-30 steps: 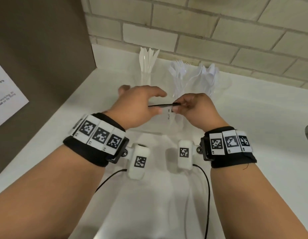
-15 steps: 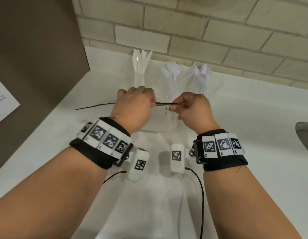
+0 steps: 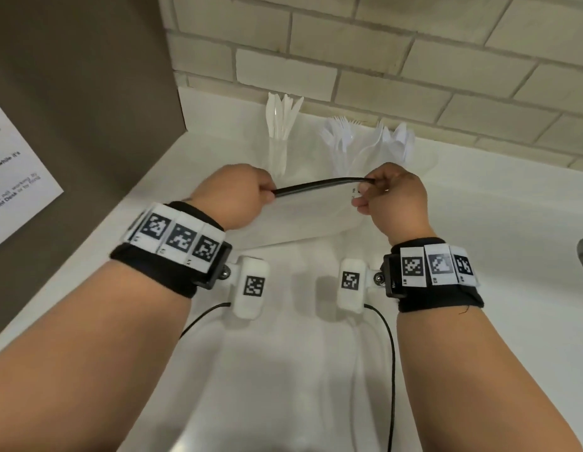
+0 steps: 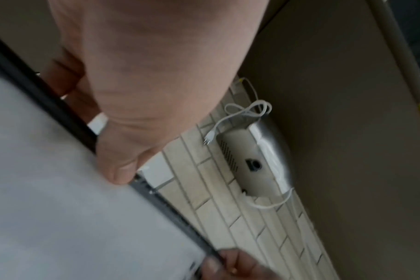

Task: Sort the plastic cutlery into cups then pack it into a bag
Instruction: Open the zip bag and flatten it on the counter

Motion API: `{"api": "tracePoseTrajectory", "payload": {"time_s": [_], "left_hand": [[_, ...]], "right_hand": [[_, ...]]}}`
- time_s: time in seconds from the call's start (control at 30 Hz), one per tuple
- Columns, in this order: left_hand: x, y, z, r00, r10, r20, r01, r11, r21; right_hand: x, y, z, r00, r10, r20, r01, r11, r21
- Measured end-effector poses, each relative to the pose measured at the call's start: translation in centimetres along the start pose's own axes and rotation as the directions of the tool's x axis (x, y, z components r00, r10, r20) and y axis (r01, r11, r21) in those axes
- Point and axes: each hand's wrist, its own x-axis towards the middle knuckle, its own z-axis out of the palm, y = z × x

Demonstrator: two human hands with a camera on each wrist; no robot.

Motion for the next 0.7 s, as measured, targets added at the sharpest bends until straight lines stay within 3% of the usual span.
{"api": "tracePoseTrajectory", "payload": {"time_s": [0.1,0.17,0.2,0.3,0.4,0.5,0.57,0.7], "left_hand": [[0.7,0.5,1.6,1.0,-0.021,-0.001,0.021,0.998,-0.065],[0.8,0.9,2.1,0.997,-0.053,-0.061,0.039,0.977,-0.21],[0.7,1.2,2.3,0.993,-0.092,-0.069,0.064,0.938,-0.34],[0.2,2.0,2.6,0.982,-0.179,0.064,0.172,0.691,-0.702],[-0.1,2.4,2.4,0.961,-0.164,0.224,0.277,0.521,-0.807],[-0.4,2.5,1.7,0.917,-0.102,0.386,0.399,0.28,-0.873],[-0.6,2.5,1.4,0.898,-0.042,0.438,0.437,0.197,-0.877],[-1.1,2.9,0.4,0.905,0.045,0.422,0.414,0.132,-0.901]], "right_hand": [[-0.6,-0.6,0.8,0.994,-0.05,-0.094,0.044,0.997,-0.063],[-1.2,-1.2,1.4,0.987,0.013,-0.162,-0.019,0.999,-0.033],[-1.5,-1.4,1.9,0.988,0.076,-0.131,-0.076,0.997,0.002],[-2.4,-1.6,3.3,0.976,0.212,0.059,-0.217,0.971,0.099],[-2.3,-1.9,3.8,0.965,0.237,0.108,-0.261,0.894,0.365],[-1.9,-2.4,3.7,0.955,0.257,0.148,-0.297,0.836,0.462],[-2.0,-2.8,3.7,0.962,0.217,0.168,-0.272,0.828,0.49],[-2.4,-4.3,3.3,0.985,0.092,0.143,-0.159,0.795,0.585]]}}
